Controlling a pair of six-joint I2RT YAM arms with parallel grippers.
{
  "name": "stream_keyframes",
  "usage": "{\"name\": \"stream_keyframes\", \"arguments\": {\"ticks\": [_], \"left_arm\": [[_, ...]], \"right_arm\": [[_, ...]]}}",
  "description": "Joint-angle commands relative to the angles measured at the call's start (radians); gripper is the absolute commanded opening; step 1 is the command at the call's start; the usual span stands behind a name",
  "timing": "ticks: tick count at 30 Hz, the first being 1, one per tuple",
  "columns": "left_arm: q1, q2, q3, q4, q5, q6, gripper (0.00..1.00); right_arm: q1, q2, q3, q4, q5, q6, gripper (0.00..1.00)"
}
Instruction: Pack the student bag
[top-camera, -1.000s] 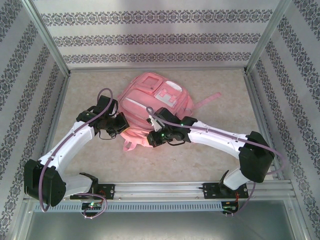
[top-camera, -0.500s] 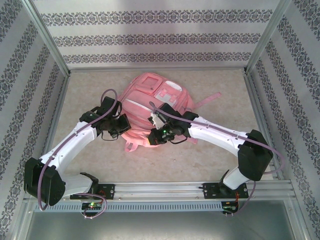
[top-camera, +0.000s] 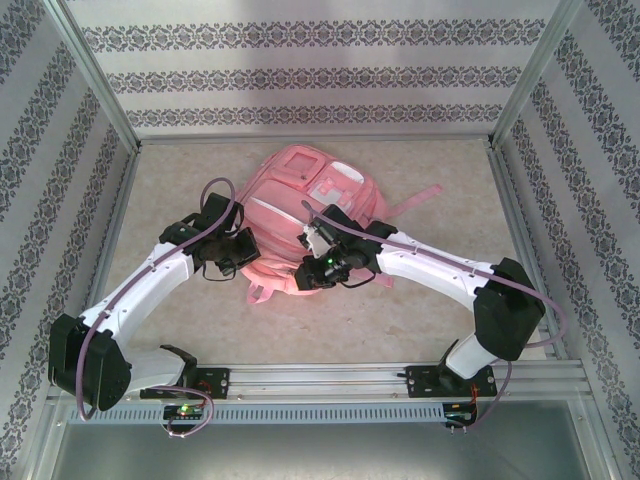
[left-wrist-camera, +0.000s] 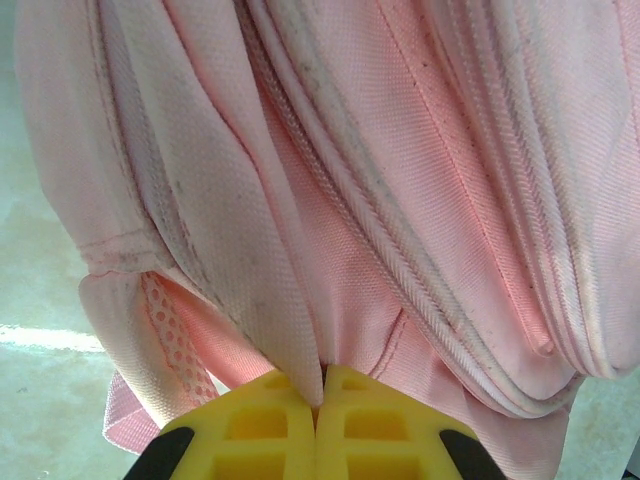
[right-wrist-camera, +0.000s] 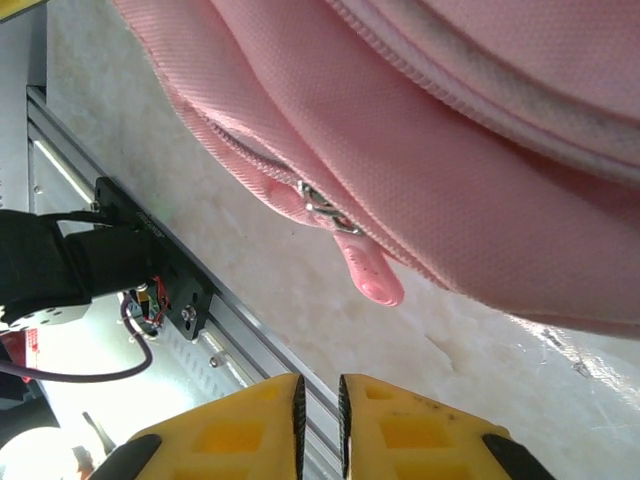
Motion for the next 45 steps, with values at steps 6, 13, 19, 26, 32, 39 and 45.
{"name": "stream_keyframes", "arguments": {"ticks": [6, 13, 19, 26, 32, 39, 45], "left_arm": [[0.002, -0.006, -0.013, 0.051, -0.023, 0.007, 0.00], [0.001, 0.005, 0.000, 0.054, -0.012, 0.001, 0.00], [0.001, 0.010, 0.002, 0.057, -0.004, -0.005, 0.00], [0.000, 0.014, -0.003, 0.062, 0.004, -0.011, 0.00], [-0.001, 0.014, -0.005, 0.062, 0.002, -0.011, 0.00], [-0.002, 0.021, -0.012, 0.071, 0.000, -0.013, 0.00], [-0.001, 0.023, -0.016, 0.077, -0.001, -0.011, 0.00]], "right_arm": [[0.007, 0.024, -0.013, 0.038, 0.032, 0.007, 0.28], [0.030, 0.014, -0.070, 0.104, 0.115, 0.003, 0.42], [0.040, 0.059, -0.066, 0.155, 0.112, 0.019, 0.42], [0.044, 0.084, -0.033, 0.156, 0.116, 0.006, 0.42], [0.044, 0.091, -0.022, 0.134, 0.135, -0.004, 0.28], [0.043, 0.034, -0.032, 0.111, 0.139, -0.004, 0.20], [0.038, 0.002, -0.025, 0.070, 0.153, -0.018, 0.19]]}}
